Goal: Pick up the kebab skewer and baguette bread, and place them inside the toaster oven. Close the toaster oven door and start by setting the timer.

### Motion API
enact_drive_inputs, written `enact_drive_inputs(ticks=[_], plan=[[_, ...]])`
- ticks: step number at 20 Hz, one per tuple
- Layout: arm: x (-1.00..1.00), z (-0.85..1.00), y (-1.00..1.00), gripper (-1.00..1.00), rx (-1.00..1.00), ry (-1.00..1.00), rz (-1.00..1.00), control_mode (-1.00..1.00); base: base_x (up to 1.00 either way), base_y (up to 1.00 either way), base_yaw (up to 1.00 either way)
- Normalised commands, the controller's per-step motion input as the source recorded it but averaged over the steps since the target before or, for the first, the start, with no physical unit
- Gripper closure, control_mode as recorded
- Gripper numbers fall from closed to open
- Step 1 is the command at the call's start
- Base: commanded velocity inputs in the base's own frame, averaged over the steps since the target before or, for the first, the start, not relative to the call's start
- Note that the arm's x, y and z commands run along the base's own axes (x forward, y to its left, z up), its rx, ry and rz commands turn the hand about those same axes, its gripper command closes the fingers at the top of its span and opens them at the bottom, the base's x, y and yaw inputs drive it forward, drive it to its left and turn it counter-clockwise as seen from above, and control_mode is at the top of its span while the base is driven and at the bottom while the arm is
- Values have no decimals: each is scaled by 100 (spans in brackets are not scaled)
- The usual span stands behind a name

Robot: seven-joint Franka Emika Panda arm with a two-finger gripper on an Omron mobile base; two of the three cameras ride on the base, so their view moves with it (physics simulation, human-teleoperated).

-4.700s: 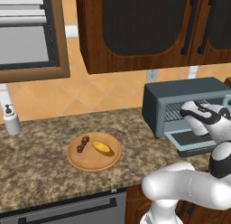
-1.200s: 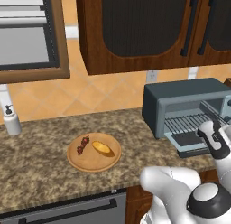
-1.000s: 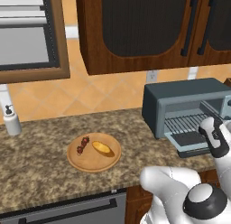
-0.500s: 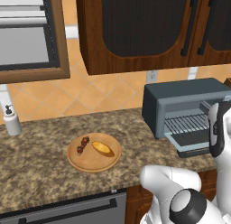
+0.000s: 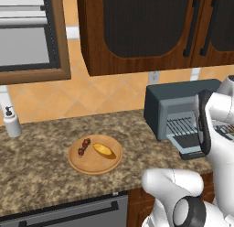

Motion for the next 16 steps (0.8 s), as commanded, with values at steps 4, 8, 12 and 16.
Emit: enact_drive_inputs(ticks=[4, 8, 12, 16], plan=[[-11, -3, 100, -100, -2, 9, 22, -100, 0, 0, 0], [-3, -6, 99, -100, -2, 7, 23, -100, 0, 0, 0], [0, -9, 100, -100, 0, 16, 22, -100, 0, 0, 0], [0, -3, 95, -100, 0, 24, 22, -100, 0, 0, 0]])
